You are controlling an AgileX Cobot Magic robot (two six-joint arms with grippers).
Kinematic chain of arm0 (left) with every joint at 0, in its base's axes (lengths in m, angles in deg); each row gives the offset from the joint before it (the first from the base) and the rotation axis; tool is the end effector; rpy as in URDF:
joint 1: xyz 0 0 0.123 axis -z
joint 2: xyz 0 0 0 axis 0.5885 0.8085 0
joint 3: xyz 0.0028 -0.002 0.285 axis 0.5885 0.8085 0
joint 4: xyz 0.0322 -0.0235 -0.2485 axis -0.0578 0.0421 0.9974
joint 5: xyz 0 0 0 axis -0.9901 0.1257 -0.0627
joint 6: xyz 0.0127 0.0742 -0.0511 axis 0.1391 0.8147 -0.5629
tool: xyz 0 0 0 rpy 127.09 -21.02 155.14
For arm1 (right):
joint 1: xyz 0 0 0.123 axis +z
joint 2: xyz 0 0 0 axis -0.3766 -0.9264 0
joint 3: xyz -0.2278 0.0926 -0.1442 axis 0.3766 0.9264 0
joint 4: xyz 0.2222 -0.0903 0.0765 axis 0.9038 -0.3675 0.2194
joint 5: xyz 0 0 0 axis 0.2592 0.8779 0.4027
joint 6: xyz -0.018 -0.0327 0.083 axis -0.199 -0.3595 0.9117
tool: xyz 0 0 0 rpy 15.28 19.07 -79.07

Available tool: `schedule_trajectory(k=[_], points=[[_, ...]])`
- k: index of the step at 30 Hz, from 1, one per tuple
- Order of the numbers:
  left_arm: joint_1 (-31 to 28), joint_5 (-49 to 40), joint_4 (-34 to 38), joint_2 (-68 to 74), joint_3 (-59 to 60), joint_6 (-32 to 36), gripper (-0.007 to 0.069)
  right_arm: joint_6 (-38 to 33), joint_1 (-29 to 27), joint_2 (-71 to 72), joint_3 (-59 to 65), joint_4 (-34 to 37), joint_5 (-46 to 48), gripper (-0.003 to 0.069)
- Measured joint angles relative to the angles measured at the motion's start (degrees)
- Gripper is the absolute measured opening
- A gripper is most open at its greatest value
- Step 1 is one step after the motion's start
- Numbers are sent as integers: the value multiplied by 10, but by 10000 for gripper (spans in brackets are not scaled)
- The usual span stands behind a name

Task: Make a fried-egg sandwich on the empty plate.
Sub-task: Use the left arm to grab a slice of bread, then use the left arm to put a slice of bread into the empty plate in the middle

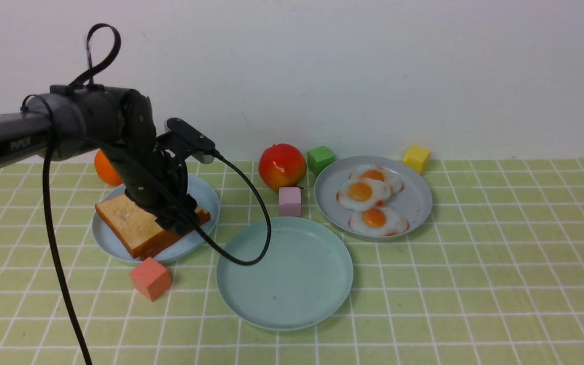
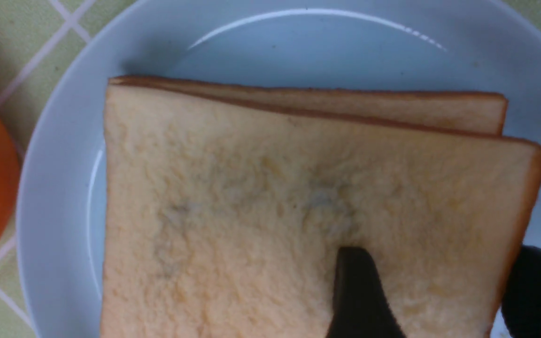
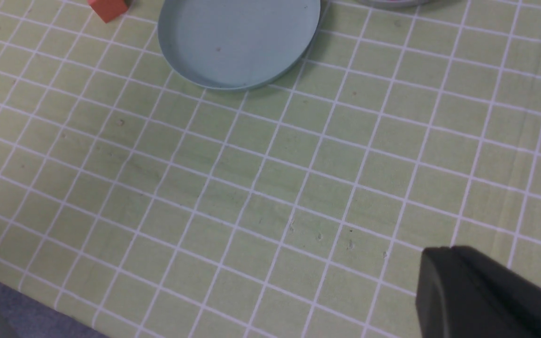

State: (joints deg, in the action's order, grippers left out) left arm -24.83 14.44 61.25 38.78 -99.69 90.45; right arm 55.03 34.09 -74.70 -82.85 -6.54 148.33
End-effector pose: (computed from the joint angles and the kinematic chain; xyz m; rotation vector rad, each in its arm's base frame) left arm 0.4428 -0.0878 0.1725 0.9850 2.5836 0.0892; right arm 0.0768 0.0426 0.3698 -0.4239 2.3206 0.4224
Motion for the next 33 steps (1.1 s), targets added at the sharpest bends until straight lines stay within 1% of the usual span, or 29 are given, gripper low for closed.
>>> schedule_trajectory(k=[1,2,3,4,5,6,7,12,13,15,16,17,18,19,22,23,25,26,28,30,31,32,33], points=[[0,0,0,1,-1,0,389,0,0,0,0,2,0,3],[0,-1,-5,1,-2,0,359,0,0,0,0,6,0,3],[0,-1,-5,1,-2,0,353,0,0,0,0,7,0,3],[0,-3,-7,1,-2,0,293,0,0,0,0,9,0,4],[0,-4,-7,1,-2,0,293,0,0,0,0,9,0,5],[1,-7,-7,1,-3,1,248,0,0,0,0,10,0,6],[1,-10,-7,1,-3,2,220,0,0,0,0,11,0,6],[2,-19,-8,-6,-3,2,181,0,0,0,0,14,0,6],[2,-23,-8,-11,-3,2,164,0,0,0,0,15,0,6],[2,-39,-8,-28,1,1,82,0,0,0,0,16,0,6],[2,-40,-8,-31,2,0,73,0,0,0,0,16,0,6],[2,-46,-8,-51,4,-9,28,0,0,0,0,16,0,6],[2,-48,-5,-57,4,-16,18,0,0,0,0,16,0,6],[2,-51,8,-91,4,-42,13,0,0,0,0,14,0,8],[7,-57,33,-128,4,-70,13,0,0,0,0,7,0,9],[25,-61,47,-156,9,-81,13,0,0,0,0,3,0,11],[62,-66,53,-173,20,-87,13,0,0,1,0,0,0,14],[67,-66,53,-175,21,-87,13,0,0,1,0,0,0,14],[128,-64,51,-175,34,-94,13,0,0,9,0,-2,0,14],[181,-58,31,-163,40,-103,13,0,0,19,0,-5,0,14],[186,-57,28,-162,40,-103,13,0,0,20,0,-5,0,14],[218,-47,0,-150,42,-113,13,0,0,27,0,-5,1,15],[238,-42,-18,-143,43,-119,13,0,0,30,0,-5,1,15]])
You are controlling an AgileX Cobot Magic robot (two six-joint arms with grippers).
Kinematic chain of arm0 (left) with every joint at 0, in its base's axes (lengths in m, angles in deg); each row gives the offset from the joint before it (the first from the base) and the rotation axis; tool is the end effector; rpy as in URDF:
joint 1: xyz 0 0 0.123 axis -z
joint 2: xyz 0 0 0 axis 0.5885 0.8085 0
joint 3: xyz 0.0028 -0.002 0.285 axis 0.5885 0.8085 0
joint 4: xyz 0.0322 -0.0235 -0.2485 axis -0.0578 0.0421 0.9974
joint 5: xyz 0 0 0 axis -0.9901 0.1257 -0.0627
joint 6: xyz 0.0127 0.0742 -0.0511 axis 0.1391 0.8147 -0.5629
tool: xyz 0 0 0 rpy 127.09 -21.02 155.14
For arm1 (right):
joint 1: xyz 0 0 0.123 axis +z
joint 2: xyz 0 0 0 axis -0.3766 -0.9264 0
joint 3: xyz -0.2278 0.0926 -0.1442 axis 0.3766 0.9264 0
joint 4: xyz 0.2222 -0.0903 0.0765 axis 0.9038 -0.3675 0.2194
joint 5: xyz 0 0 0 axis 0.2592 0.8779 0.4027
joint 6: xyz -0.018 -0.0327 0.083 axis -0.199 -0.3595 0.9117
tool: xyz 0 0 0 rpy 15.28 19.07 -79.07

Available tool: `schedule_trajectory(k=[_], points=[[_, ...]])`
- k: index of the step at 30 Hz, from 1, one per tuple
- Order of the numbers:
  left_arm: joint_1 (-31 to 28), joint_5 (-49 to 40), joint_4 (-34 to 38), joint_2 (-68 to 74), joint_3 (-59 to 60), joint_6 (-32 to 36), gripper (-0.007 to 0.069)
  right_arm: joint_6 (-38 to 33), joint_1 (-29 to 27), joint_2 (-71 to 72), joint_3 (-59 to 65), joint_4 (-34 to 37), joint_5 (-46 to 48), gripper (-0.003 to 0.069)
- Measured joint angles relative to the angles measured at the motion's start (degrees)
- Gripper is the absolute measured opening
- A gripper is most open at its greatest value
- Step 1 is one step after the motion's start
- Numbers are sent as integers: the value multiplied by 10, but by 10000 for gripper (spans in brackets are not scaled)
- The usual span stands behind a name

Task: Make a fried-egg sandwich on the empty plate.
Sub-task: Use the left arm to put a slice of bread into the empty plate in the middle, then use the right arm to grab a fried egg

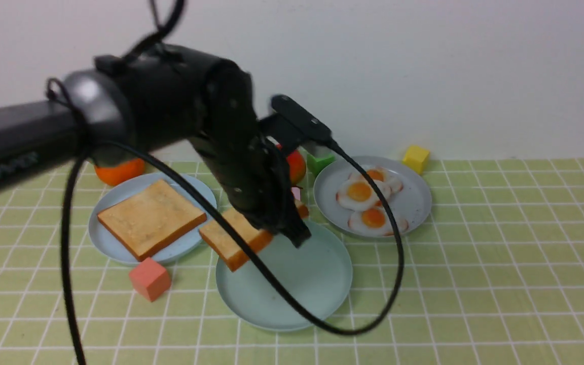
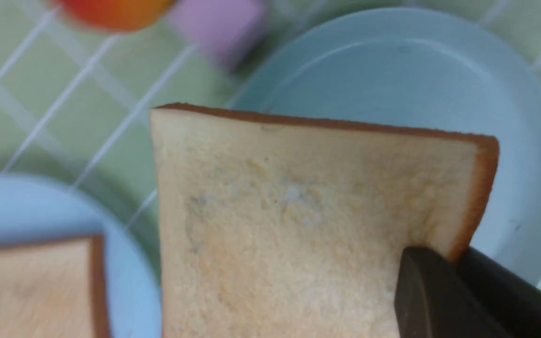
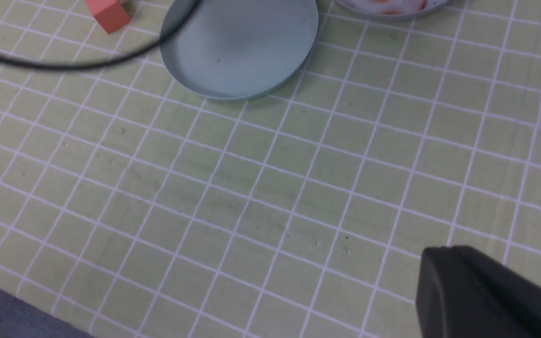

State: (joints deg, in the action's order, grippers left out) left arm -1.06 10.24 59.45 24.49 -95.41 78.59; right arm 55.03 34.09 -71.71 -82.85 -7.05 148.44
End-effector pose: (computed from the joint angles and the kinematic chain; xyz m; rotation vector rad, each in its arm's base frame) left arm 0.3381 -0.2341 0.2567 1.2189 2.3643 -0.0556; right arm 0.0642 0.0392 0.3735 -0.4255 2.2709 0.4081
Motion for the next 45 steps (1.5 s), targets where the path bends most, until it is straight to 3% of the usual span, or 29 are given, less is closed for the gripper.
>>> schedule_trajectory(k=[5,14,17,24,29,31,33,36,39,45], points=[[62,25,-91,44,1,-23,13,0,0,12,0,0,7,18],[81,33,-104,92,1,-26,50,0,0,15,0,0,35,25],[81,33,-108,93,1,-26,123,0,0,15,0,1,38,28],[81,23,-113,90,1,-26,390,2,0,15,0,3,26,49],[79,9,-111,64,1,-60,455,32,0,1,0,3,11,86],[79,7,-110,44,1,-82,444,39,0,-10,-1,3,2,105],[81,5,-101,3,1,-112,383,50,0,-34,-1,3,-20,139],[96,-24,-75,-112,1,-153,146,56,0,-108,-1,25,-76,210],[104,-54,-39,-194,1,-167,-2,56,0,-182,-1,44,-118,259],[106,-71,23,-377,63,-174,-13,44,0,-376,-33,72,-215,298]])
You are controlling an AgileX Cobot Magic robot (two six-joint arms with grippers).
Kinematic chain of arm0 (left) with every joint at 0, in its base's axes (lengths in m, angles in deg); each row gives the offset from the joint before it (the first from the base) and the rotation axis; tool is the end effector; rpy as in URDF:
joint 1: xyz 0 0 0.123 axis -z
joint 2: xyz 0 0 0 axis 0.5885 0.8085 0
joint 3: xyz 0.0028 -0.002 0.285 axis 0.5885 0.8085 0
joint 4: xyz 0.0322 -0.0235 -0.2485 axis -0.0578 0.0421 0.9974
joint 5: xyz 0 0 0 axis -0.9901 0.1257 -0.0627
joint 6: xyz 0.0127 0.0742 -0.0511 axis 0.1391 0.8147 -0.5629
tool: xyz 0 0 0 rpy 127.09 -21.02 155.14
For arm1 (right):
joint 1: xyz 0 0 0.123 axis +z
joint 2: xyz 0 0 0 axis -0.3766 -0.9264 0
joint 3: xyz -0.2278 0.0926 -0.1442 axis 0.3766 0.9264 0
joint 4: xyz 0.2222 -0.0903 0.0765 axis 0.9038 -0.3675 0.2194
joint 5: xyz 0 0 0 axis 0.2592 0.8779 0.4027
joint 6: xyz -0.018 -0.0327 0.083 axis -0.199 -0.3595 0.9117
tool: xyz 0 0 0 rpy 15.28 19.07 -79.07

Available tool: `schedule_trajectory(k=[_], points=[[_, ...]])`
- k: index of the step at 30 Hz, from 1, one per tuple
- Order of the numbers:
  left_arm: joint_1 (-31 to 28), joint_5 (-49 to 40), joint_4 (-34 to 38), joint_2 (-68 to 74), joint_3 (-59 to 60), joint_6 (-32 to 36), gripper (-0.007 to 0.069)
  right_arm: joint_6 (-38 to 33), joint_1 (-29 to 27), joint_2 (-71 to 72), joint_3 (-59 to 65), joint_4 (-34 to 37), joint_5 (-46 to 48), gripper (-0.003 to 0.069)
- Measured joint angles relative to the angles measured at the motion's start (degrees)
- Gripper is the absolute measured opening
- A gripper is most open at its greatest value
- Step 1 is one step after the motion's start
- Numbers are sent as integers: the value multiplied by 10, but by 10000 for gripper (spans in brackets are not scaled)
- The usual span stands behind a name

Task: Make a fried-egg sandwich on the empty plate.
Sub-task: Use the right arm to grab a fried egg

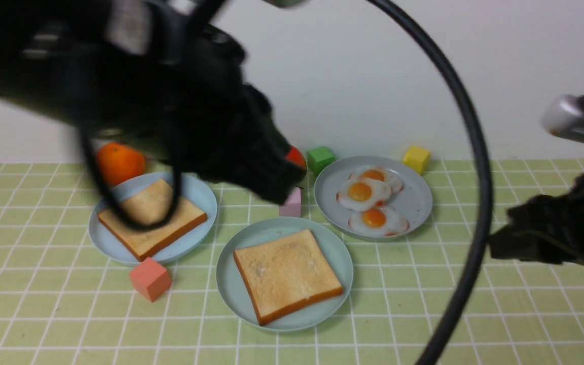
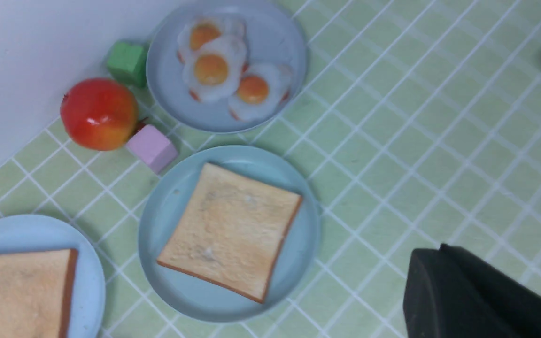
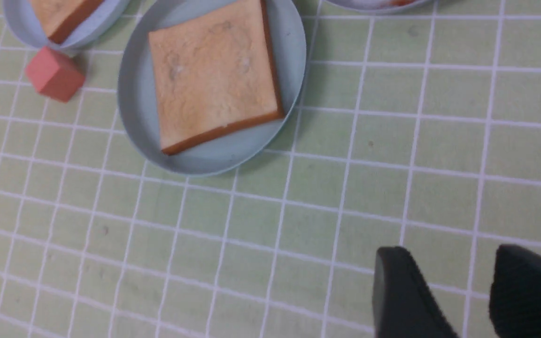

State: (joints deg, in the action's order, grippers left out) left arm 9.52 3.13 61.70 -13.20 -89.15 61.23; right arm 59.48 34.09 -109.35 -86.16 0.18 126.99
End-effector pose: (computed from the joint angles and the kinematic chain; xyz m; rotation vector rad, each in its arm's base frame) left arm 0.1704 -0.1747 0.4371 0.9013 2.0833 -0.4257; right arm 0.2365 0.0779 0.3087 -0.1031 2.5304 0.5563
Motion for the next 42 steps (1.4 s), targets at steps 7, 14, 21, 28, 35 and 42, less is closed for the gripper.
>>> schedule_trajectory(k=[7,14,21,28,35,42], points=[[0,65,19,-316,229,-23,-13,-1,-13,-279,-181,42,-12,300],[0,108,-83,-453,352,-135,-13,0,-29,-468,-358,88,21,301],[0,138,-93,-464,361,-161,-13,61,-29,-584,-496,92,13,313],[0,144,-84,-464,361,-163,-13,76,-44,-631,-548,93,17,388],[0,144,-71,-464,361,-163,-13,76,-52,-647,-551,115,-15,406],[0,152,-67,-464,361,-164,-13,75,-51,-657,-554,149,-45,406]])
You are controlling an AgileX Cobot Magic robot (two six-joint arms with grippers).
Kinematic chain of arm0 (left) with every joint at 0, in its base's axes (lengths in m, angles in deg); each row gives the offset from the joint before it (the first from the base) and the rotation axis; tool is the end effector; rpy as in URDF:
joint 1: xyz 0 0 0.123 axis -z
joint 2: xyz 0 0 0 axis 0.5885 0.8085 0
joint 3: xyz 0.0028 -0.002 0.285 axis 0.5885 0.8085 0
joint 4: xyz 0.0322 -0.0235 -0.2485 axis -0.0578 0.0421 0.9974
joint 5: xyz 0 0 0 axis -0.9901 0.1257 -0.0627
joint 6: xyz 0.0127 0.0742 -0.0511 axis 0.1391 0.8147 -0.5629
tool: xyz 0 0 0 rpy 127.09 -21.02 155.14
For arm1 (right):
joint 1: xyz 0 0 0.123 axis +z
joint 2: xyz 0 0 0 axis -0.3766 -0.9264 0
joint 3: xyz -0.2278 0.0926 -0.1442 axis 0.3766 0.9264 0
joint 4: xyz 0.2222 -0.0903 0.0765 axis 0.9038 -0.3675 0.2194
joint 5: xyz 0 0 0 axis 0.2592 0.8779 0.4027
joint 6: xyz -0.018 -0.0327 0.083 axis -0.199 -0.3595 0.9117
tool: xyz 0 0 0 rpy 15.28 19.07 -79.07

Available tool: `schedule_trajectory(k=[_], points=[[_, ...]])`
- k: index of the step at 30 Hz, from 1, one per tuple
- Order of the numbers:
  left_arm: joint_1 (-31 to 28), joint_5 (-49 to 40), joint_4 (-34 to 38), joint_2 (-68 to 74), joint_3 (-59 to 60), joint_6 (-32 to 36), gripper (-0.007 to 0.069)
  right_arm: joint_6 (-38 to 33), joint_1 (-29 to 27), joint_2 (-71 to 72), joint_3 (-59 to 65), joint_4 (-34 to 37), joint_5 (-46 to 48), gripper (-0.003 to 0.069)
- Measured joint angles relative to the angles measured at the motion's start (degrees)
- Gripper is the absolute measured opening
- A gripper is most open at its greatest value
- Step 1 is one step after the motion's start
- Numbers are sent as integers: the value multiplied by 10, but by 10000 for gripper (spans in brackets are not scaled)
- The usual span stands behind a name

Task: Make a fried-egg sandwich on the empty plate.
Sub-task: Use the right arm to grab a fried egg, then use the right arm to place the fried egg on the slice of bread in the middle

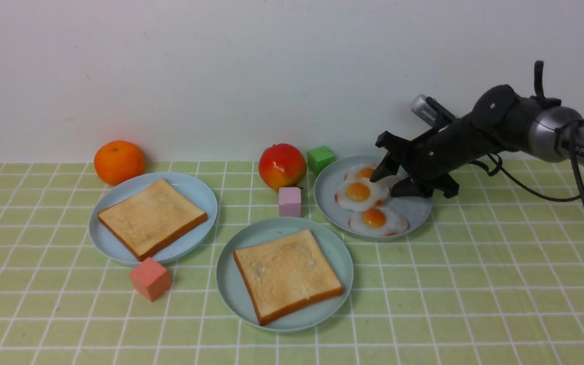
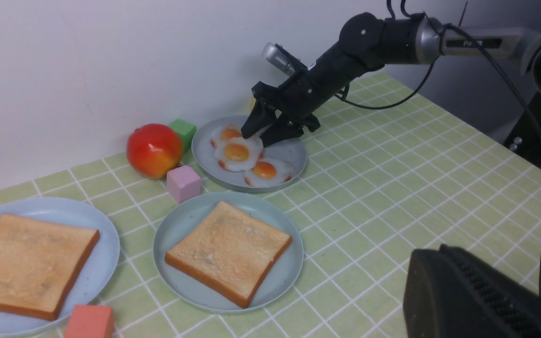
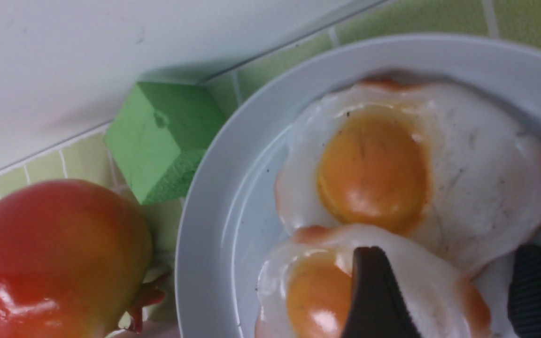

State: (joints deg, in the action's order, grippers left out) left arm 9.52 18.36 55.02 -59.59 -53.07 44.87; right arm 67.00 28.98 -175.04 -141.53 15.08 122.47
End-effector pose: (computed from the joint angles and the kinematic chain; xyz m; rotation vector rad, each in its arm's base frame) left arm 0.0455 -0.0374 0.3832 0.5074 1.7595 -0.6337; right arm 0.5139 0.1003 0.1517 0.4489 2.5666 0.8245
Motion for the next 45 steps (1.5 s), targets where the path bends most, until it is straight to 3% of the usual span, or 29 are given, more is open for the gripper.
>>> schedule_trajectory(k=[7,14,25,29,39,45], points=[[0,0,4,0,0,0,-13,-7,0,-2,0,4,4,379],[0,0,4,0,0,0,-13,-14,-1,-3,0,7,36,232],[0,0,6,0,0,0,-13,-17,-1,-3,0,16,44,193],[0,0,6,0,0,-1,-13,-43,-2,9,0,33,57,71],[0,-19,-38,0,0,-2,-13,-108,3,106,8,73,145,74],[0,-63,-79,0,0,-24,-13,-145,103,228,178,76,131,74]])
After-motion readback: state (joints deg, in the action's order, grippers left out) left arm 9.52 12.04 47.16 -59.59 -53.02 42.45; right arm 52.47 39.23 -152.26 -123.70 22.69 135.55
